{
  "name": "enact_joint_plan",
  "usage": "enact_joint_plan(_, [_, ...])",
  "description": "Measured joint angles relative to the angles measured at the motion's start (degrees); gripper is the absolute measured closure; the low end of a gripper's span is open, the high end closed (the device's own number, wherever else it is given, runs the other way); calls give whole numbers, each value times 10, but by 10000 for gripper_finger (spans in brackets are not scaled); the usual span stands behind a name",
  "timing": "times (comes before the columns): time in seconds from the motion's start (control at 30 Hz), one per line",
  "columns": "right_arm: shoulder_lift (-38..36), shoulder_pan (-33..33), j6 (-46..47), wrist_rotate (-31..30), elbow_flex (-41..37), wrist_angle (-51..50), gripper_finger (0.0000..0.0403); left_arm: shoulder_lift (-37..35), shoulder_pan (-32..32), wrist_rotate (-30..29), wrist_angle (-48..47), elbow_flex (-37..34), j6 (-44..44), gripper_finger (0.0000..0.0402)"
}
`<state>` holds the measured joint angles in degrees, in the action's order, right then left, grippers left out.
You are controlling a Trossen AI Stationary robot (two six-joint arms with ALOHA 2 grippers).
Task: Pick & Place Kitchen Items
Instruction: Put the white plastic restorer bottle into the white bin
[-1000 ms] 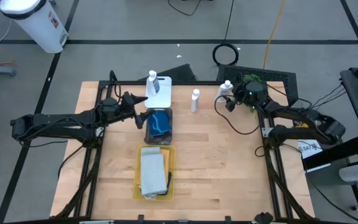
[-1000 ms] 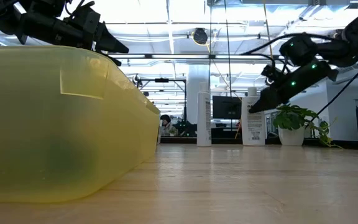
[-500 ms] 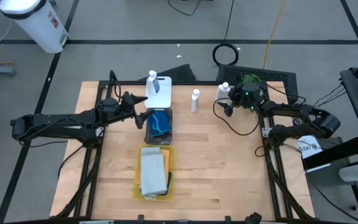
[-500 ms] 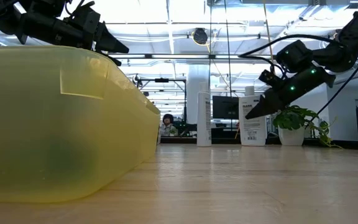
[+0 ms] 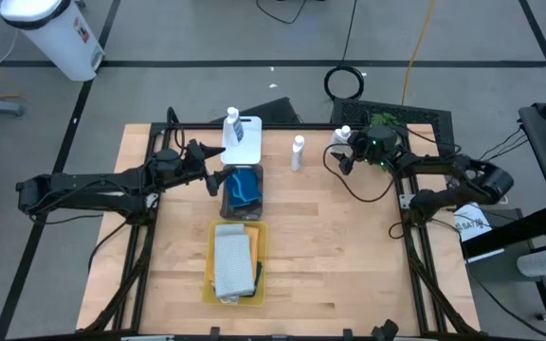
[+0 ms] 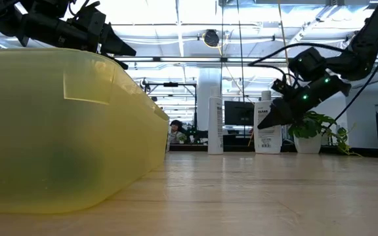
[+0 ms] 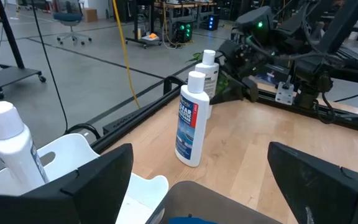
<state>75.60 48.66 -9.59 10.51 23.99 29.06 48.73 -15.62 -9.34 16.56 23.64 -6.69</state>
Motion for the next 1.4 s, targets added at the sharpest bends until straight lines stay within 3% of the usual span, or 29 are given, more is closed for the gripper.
enact_joint_plan(0.33, [87, 0, 29, 0, 0, 67, 211, 0, 0, 0, 0, 0, 0, 21])
enact_joint_plan(0.6, [92, -5, 30, 4, 0, 68, 326, 0, 0, 0, 0, 0, 0, 29])
enact_joint_plan(0.73, [92, -25, 30, 46, 0, 67, 366, 0, 0, 0, 0, 0, -1, 21])
enact_joint_plan(0.87, [92, -55, 30, 98, 0, 59, 377, 0, 0, 0, 0, 0, -3, 15])
enact_joint_plan(1.03, [90, -116, 31, 137, 1, 26, 361, 0, 0, 0, 0, 0, -13, 16])
enact_joint_plan(1.4, [91, -333, -70, 136, 0, 24, 370, 0, 0, 3, 0, 0, -94, 29])
